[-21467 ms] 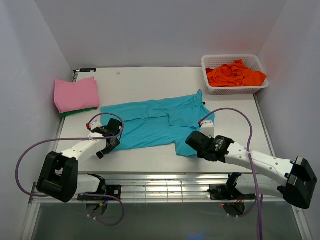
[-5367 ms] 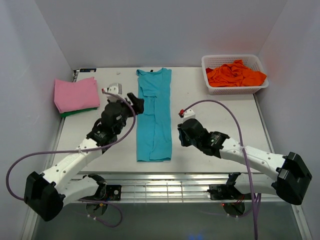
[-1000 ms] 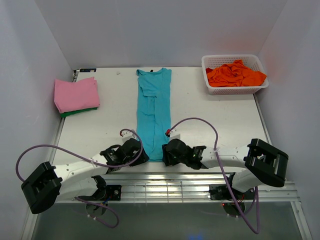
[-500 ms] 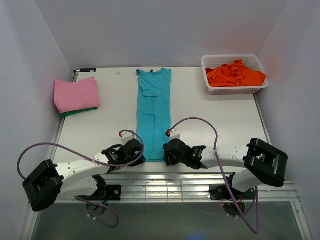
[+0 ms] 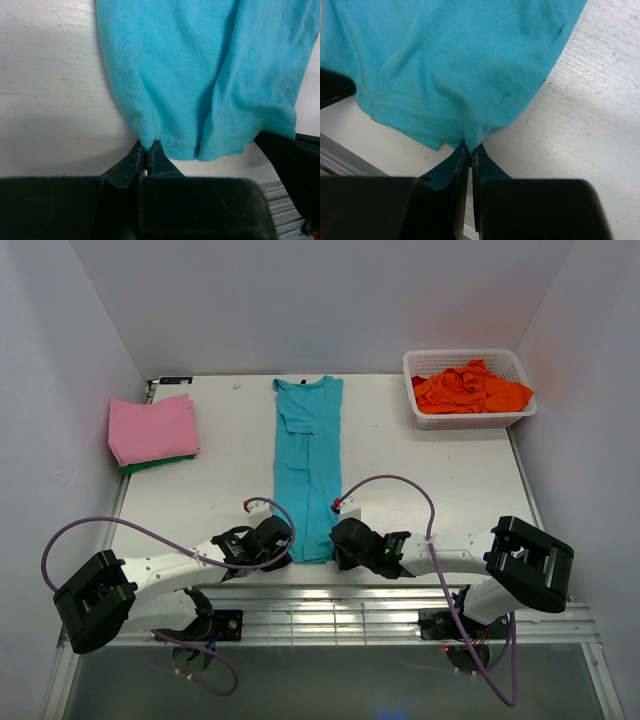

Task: Fold and stack the t-shirts
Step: Fold the tshirt

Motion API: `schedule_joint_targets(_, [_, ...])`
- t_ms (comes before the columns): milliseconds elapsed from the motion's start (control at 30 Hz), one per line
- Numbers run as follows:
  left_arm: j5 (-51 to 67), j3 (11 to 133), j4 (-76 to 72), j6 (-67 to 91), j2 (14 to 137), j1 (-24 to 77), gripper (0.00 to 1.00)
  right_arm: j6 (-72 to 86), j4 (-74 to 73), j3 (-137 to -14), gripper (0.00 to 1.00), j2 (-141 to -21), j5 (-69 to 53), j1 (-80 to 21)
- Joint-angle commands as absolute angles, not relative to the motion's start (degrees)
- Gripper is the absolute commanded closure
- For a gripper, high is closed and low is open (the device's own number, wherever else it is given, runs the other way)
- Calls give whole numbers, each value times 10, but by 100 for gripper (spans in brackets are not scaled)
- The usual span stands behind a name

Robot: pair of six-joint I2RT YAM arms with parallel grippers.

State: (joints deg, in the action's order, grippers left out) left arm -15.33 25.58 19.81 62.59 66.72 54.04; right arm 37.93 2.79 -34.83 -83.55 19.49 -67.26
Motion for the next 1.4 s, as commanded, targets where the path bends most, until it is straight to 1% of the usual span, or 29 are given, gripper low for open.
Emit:
schedule_joint_targets(0, [-154, 221, 288, 610, 698, 548, 100, 376, 13, -364, 92, -837, 212, -678])
schedule_joint_targets(100, [-145, 220, 292, 610, 693, 560, 100, 377, 1, -367, 92, -834, 215, -686])
schedule_joint_targets(233, [-146, 221, 326, 641, 679, 592, 100, 392, -53, -378, 92, -833, 230, -714])
schedule_joint_targets(467, [-165, 241, 405, 735, 635, 683, 100, 454, -146, -407, 92, -834, 278, -792])
schedule_joint_targets(567, [-201, 274, 444, 765, 637, 725, 100, 481, -191, -431, 92, -826, 308, -814])
schedule_joint_targets(733, [-270, 331, 494, 799, 655, 734, 100, 487, -226, -468, 92, -810, 361, -817])
schedule_joint_targets(867, [-342, 380, 526, 822, 671, 734, 100, 467, -231, -499, 92, -822, 389, -810])
schedule_joint_targets(1100, [-376, 420, 507, 804, 699, 734, 100, 440, -231, -547, 92, -884, 388, -796])
schedule_joint_targets(1367, [-402, 434, 490, 792, 708, 734, 100, 431, -222, -563, 92, -904, 391, -779])
